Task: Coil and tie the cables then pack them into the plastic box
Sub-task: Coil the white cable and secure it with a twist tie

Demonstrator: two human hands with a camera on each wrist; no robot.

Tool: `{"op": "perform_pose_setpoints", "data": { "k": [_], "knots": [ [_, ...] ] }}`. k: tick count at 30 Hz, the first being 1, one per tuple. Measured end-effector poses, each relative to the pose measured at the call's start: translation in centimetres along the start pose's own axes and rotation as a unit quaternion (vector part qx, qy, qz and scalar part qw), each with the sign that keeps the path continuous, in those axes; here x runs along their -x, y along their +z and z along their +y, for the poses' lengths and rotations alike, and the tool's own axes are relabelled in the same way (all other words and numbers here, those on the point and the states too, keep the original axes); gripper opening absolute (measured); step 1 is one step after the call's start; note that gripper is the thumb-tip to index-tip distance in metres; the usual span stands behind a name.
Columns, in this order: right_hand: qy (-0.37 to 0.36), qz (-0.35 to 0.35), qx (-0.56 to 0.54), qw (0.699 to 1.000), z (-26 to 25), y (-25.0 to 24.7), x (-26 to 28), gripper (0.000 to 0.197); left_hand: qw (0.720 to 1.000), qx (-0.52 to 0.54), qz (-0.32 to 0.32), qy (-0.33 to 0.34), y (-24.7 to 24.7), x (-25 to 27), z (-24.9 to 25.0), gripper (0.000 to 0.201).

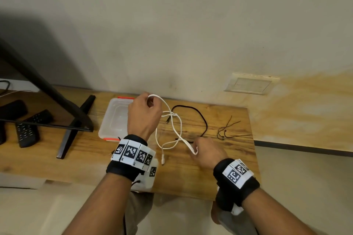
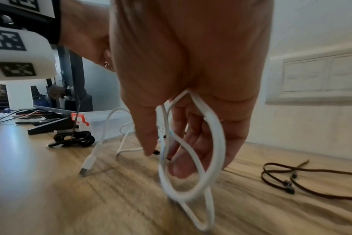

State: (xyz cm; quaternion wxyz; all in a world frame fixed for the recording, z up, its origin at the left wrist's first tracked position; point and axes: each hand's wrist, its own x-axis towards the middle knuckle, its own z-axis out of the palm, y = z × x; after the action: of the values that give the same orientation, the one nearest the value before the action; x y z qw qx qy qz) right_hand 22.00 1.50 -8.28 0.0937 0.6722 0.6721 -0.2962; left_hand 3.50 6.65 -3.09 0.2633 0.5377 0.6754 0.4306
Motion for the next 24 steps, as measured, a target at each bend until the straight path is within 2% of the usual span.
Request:
{"op": "perform_pose_setpoints", "data": {
  "k": [1, 3, 4, 6, 9, 11, 12, 14, 16, 18, 19, 21, 24],
  "knots": [
    [-0.001, -0.033, 0.005, 0.999, 0.0, -0.3, 0.0, 0.055, 1.0, -0.008, -0.006, -0.017, 0.1, 0.2, 0.1, 0.026],
    [-0.008, -0.106, 0.029, 0.994, -0.2, -1.7, 0.8, 0.123, 0.999, -0.018, -0.018, -0.036, 0.3, 0.4, 0.3, 0.03],
    [-0.019, -0.123, 0.024, 0.992, -0.2, -2.7, 1.2, 0.142, 0.999, -0.02, -0.02, -0.038, 0.3, 0.5, 0.4, 0.031],
    [-0.057, -0.128, -0.042, 0.989, 0.0, -4.8, 2.0, 0.153, 0.999, -0.024, -0.017, -0.036, 0.3, 0.4, 0.5, 0.031],
    [-0.121, -0.109, -0.208, 0.965, -0.3, -6.9, 2.9, 0.145, 0.999, -0.017, -0.036, -0.03, 0.7, 0.4, 0.6, 0.033],
    [-0.137, -0.042, -0.287, 0.947, -1.4, -6.8, 2.7, 0.124, 0.995, 0.041, -0.071, -0.051, 1.2, 0.5, 0.6, 0.031],
    [-0.14, 0.009, -0.298, 0.944, -1.9, -6.5, 2.2, 0.108, 0.988, 0.097, -0.098, -0.073, 1.4, 0.5, 0.8, 0.029],
    [-0.143, 0.107, -0.287, 0.941, -2.8, -5.9, 1.1, 0.068, 0.949, 0.241, -0.157, -0.133, 1.8, 0.8, 1.5, 0.031],
    [-0.147, 0.194, -0.275, 0.93, -3.2, -5.5, 0.5, 0.032, 0.882, 0.381, -0.208, -0.186, 1.9, 1.0, 2.3, 0.033],
    [-0.156, 0.251, -0.249, 0.922, -3.2, -5.3, 0.2, 0.019, 0.824, 0.476, -0.244, -0.188, 1.9, 1.1, 2.8, 0.03],
    [-0.16, 0.258, -0.226, 0.926, -3.3, -5.2, 0.3, 0.018, 0.808, 0.502, -0.252, -0.175, 1.9, 1.1, 2.8, 0.029],
    [-0.176, 0.252, -0.17, 0.936, -3.2, -4.9, 0.7, 0.019, 0.807, 0.519, -0.244, -0.144, 2.0, 0.9, 2.5, 0.03],
    [-0.207, 0.215, -0.094, 0.95, -3.1, -4.7, 1.6, 0.019, 0.855, 0.462, -0.217, -0.096, 2.2, 0.7, 1.8, 0.029]
  ]
}}
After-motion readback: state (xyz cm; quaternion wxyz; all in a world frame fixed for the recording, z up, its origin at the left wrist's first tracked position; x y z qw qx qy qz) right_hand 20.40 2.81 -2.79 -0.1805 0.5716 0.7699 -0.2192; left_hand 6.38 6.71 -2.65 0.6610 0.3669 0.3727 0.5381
